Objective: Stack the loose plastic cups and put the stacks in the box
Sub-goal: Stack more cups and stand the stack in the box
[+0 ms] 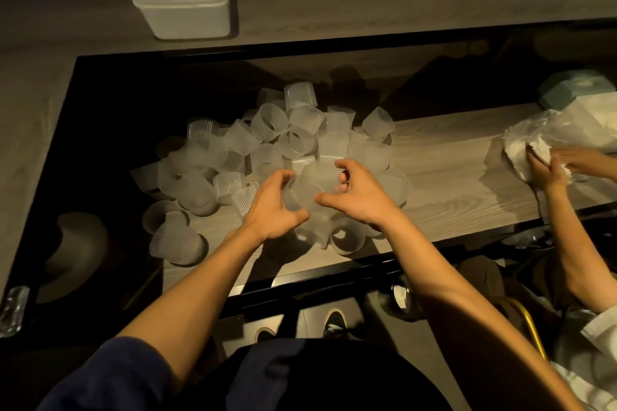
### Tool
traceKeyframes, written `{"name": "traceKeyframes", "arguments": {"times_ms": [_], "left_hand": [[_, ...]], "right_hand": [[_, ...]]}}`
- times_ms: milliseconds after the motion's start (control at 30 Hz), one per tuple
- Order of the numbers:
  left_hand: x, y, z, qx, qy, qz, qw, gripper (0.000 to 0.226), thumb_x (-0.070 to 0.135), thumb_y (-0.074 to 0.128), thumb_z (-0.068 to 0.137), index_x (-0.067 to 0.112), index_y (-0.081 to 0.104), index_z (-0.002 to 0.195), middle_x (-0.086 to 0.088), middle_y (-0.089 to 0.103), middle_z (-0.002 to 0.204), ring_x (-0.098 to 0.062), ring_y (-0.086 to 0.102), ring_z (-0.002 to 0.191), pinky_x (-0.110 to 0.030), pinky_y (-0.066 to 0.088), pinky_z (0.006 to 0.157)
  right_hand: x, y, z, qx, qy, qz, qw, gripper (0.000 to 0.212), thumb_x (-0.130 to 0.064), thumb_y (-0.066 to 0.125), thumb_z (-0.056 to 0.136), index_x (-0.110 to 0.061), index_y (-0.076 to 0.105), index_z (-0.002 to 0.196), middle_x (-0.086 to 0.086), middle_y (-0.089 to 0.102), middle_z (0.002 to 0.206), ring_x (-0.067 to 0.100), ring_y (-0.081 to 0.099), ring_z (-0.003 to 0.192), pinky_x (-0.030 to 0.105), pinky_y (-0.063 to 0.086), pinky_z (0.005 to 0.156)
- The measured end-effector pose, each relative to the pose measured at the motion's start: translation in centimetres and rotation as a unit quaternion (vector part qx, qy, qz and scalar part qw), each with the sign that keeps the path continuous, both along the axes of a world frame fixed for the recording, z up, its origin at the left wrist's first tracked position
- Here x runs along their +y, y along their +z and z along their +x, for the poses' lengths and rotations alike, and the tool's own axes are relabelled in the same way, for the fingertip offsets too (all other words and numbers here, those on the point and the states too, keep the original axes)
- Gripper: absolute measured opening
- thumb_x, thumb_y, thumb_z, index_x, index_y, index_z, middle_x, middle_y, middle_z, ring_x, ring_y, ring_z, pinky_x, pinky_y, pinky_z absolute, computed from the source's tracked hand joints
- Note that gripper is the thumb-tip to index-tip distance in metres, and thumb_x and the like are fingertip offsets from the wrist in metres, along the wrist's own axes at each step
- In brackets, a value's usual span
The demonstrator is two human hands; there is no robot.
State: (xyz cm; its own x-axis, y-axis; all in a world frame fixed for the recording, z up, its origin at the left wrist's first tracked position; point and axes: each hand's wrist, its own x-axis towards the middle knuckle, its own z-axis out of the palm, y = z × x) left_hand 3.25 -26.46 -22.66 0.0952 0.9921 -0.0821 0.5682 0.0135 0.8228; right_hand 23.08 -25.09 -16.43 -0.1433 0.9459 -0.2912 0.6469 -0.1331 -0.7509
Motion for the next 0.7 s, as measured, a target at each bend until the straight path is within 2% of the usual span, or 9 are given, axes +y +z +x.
{"name": "traceKeyframes", "arguments": {"times_ms": [167,233,367,467,533,600,700], "left_hand": [[-0.8,0.4,-0.8,-0.013,-0.002,-0.007,1.000,0.078,0.039,0.082,0.059,0.023,0.047,0.127,0.004,0.057,0.121,-0.013,0.059,0.108,-0.040,0.057,0.091],[-1.2,0.4,-1.2,-0.026,0.011,-0.008,1.000,0.076,0.038,0.083,0.059,0.025,0.048,0.125,0.005,0.057,0.120,-0.012,0.059,0.108,-0.040,0.057,0.092],[-2.0,0.7,-1.5,-0.048,0.036,-0.002,0.998,0.081,0.050,0.079,0.055,0.023,0.049,0.125,0.007,0.057,0.119,-0.013,0.059,0.110,-0.035,0.055,0.092],[-2.4,0.5,-1.9,-0.055,0.033,-0.002,0.998,0.085,0.051,0.085,0.056,0.020,0.049,0.126,0.005,0.057,0.122,-0.012,0.060,0.112,-0.037,0.055,0.095],[-2.8,0.1,-2.3,-0.055,0.041,-0.012,0.998,0.085,0.050,0.088,0.055,0.021,0.049,0.126,0.005,0.057,0.124,-0.012,0.060,0.113,-0.039,0.055,0.096],[-3.4,-0.4,-2.7,-0.044,0.059,-0.025,0.997,0.085,0.046,0.086,0.055,0.021,0.049,0.128,0.005,0.056,0.125,-0.012,0.058,0.114,-0.039,0.053,0.098],[-4.2,-1.3,-3.6,-0.020,0.083,-0.057,0.995,0.093,0.039,0.084,0.055,0.021,0.045,0.137,0.002,0.052,0.132,-0.015,0.053,0.119,-0.037,0.050,0.103]], "right_hand": [[0.2,0.4,-1.7,-0.020,0.033,0.036,0.999,0.086,-0.036,0.086,0.077,-0.013,0.044,0.150,0.003,0.044,0.139,0.019,0.054,0.122,0.031,0.048,0.103],[0.4,0.4,-2.0,-0.029,0.050,0.039,0.998,0.085,-0.037,0.085,0.077,-0.013,0.046,0.148,0.003,0.043,0.139,0.019,0.053,0.122,0.031,0.048,0.102],[0.1,-0.4,-3.0,-0.058,0.093,0.037,0.993,0.089,-0.039,0.087,0.075,-0.012,0.045,0.149,0.003,0.043,0.134,0.016,0.050,0.115,0.026,0.044,0.099],[0.0,-1.0,-3.3,-0.084,0.165,0.007,0.983,0.090,-0.049,0.084,0.076,-0.013,0.045,0.150,0.002,0.042,0.126,0.018,0.048,0.116,0.033,0.044,0.106],[0.1,-1.3,-2.8,-0.100,0.207,-0.016,0.973,0.098,-0.052,0.084,0.076,-0.017,0.038,0.155,0.003,0.045,0.130,0.021,0.047,0.123,0.039,0.043,0.109],[0.3,-1.8,-2.2,-0.118,0.223,-0.011,0.968,0.104,-0.044,0.086,0.075,-0.019,0.031,0.159,0.005,0.047,0.138,0.022,0.046,0.128,0.040,0.041,0.111],[0.0,-3.2,-1.4,-0.180,0.217,0.036,0.959,0.085,-0.020,0.081,0.076,-0.020,0.044,0.152,0.004,0.050,0.135,0.025,0.045,0.129,0.033,0.037,0.111]]}}
